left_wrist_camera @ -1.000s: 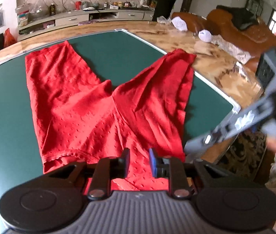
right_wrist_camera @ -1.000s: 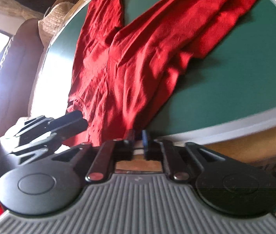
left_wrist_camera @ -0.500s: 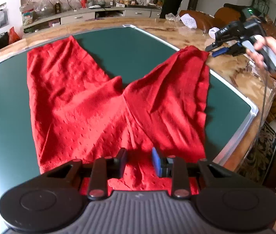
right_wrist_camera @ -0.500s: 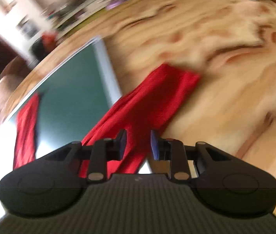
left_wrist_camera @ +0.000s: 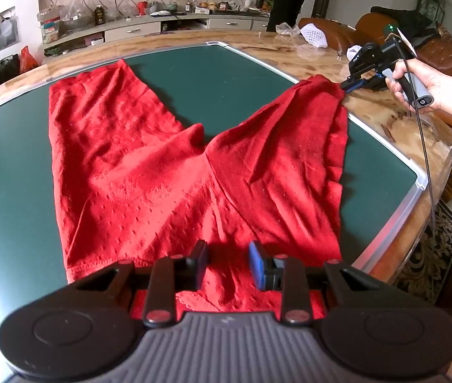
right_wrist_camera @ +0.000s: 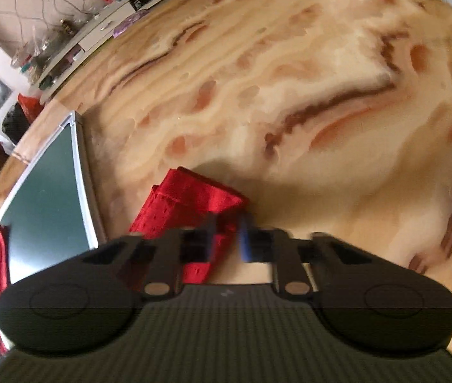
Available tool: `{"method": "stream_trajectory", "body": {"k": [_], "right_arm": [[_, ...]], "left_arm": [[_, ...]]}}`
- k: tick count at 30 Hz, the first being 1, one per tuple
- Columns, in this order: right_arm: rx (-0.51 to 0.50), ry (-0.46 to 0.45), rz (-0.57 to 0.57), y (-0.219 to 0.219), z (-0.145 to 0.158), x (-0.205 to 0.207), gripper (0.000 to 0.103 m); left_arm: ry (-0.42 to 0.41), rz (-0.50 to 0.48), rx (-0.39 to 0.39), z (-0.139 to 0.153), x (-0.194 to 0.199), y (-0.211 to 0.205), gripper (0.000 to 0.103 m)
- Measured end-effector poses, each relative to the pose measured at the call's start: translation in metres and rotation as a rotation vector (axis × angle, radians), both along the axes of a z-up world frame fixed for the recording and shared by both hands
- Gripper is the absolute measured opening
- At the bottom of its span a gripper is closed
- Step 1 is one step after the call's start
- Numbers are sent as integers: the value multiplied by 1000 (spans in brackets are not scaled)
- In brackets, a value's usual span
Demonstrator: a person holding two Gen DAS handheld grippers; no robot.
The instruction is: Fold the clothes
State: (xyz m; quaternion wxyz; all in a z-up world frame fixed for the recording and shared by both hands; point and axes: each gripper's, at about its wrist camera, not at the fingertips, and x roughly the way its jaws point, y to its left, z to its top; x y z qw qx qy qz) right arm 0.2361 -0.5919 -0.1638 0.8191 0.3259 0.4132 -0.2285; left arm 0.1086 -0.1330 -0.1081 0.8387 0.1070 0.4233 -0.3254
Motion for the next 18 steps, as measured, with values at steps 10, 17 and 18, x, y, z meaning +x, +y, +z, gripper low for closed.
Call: {"method": "stream_trajectory", "body": {"k": [10, 17, 18], "right_arm": [[76, -169, 154, 30, 50, 15, 4], [159, -40, 127, 16, 16, 15, 6], [171, -21, 124, 14, 11, 15, 8]], "left_arm": [[-11, -3, 6, -1, -1, 1, 35], [-22, -12, 33, -1, -2, -3, 35], [-20, -14, 34, -1, -1, -3, 35]]}}
